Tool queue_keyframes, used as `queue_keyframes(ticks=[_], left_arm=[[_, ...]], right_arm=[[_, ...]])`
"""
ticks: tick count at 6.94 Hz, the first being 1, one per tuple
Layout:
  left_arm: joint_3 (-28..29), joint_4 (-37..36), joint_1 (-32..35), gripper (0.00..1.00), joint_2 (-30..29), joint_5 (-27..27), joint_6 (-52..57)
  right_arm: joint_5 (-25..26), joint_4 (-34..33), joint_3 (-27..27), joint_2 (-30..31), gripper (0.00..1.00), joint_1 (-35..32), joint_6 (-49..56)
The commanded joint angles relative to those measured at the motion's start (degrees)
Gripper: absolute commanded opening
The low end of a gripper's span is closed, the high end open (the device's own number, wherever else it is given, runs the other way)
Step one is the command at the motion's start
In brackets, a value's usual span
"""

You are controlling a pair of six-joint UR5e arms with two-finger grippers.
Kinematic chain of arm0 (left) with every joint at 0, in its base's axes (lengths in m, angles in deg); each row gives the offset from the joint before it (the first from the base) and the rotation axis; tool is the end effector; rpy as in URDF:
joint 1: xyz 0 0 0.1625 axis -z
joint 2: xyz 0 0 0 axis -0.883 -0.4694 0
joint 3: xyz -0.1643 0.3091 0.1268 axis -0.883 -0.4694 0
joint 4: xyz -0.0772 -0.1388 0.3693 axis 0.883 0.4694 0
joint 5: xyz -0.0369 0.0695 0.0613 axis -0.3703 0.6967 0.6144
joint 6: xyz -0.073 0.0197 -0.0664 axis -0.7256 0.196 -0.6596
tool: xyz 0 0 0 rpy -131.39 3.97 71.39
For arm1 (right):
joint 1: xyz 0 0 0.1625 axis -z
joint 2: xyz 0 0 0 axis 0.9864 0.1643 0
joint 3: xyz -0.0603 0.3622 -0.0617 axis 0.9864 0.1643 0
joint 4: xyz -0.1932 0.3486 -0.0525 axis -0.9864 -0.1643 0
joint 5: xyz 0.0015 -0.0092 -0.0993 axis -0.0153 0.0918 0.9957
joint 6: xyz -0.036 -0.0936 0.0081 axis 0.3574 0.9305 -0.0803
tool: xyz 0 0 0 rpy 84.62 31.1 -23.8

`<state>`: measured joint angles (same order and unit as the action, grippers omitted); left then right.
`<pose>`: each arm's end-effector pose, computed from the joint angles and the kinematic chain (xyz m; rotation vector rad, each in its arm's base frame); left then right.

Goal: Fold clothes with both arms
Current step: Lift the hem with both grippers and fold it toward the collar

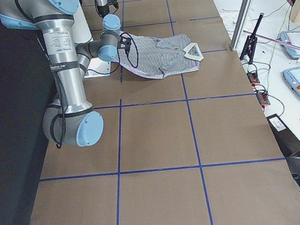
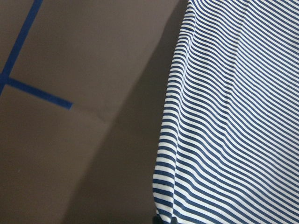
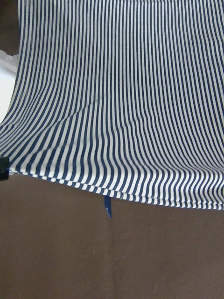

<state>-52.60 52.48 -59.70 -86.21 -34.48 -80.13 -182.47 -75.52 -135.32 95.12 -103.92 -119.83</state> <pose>0.4173 -0.1481 0.1757 -0.1524 0.8502 -0.3562 -0.3402 -0.2328 0.2070 -0.2615 -1.1070 -0.0003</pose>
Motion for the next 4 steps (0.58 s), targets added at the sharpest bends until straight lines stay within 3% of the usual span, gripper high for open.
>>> queue_keyframes(ticks=[1, 2, 3, 4], left_arm=[[0.4, 0.2, 4.68, 0.0, -0.66, -0.03, 4.23], [0.67, 0.29, 10.73, 0.0, -2.5, -0.12, 10.71], [2.24, 0.9, 16.88, 0.0, -3.56, -0.12, 15.56], [9.3, 7.17, 22.17, 0.0, -5.48, -0.21, 19.44]], right_arm=[[1.27, 0.0, 3.81, -2.86, 0.0, -7.43, 13.31], [1.28, 0.09, 8.01, -6.71, 0.0, -12.09, 18.79], [1.36, 0.17, 15.71, -13.1, 0.0, -16.4, 23.11], [2.84, 0.26, 23.1, -18.47, 0.0, -19.4, 30.02]])
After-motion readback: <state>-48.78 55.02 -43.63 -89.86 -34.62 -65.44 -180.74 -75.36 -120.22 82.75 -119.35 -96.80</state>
